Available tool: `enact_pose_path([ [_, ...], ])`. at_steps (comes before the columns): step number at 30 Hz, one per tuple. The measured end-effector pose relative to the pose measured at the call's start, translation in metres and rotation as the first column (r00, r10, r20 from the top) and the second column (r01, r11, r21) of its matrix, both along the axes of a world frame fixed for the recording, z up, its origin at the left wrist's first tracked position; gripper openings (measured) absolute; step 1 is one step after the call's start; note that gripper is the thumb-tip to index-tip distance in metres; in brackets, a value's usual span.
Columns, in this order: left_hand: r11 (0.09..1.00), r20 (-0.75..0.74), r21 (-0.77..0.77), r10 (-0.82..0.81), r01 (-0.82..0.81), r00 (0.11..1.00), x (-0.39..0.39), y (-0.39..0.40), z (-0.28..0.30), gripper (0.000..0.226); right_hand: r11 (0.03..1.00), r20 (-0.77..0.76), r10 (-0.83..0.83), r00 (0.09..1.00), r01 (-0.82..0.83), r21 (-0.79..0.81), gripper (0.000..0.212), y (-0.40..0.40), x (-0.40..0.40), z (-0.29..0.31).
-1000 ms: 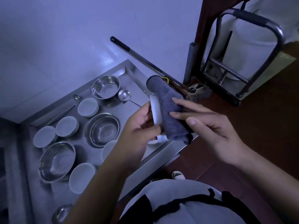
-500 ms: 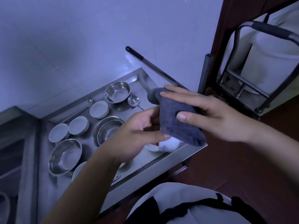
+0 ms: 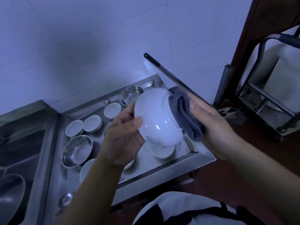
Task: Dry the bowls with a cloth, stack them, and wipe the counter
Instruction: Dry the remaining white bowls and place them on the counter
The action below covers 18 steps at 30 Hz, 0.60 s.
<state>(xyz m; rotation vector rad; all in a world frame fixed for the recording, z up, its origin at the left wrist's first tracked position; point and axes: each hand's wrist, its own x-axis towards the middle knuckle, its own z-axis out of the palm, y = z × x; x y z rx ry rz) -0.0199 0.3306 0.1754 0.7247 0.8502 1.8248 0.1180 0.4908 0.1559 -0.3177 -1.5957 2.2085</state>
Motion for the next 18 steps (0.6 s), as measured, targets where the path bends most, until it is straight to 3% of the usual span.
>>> enact_pose_path([
  [6, 0.965, 0.271, -0.094, 0.263, -0.247, 0.926, 0.001, 0.016, -0.012, 0.062, 0.993, -0.126, -0.105, 0.986, 0.110, 0.035, 0.052, -0.015, 0.009, -0.016],
  [9, 0.957, 0.383, -0.049, 0.284, -0.287, 0.879, 0.004, 0.028, -0.007, 0.077, 0.948, -0.091, -0.150, 0.985, 0.169, 0.271, 0.060, -0.028, 0.016, -0.022],
  [13, 0.952, 0.212, -0.094, 0.305, -0.291, 0.929, 0.016, 0.041, -0.006, 0.058, 0.747, -0.164, -0.252, 0.954, 0.299, 0.594, 0.061, -0.037, 0.012, -0.025],
  [16, 0.924, 0.091, -0.150, 0.366, -0.351, 0.926, 0.030, 0.047, -0.010, 0.051, 0.494, -0.189, -0.251, 0.949, 0.294, 0.818, 0.058, -0.028, 0.009, -0.025],
  [18, 0.922, 0.012, -0.154, 0.360, -0.354, 0.933, 0.034, 0.044, -0.013, 0.044, 0.450, -0.155, -0.181, 0.971, 0.222, 0.865, 0.058, -0.015, 0.008, -0.019],
])
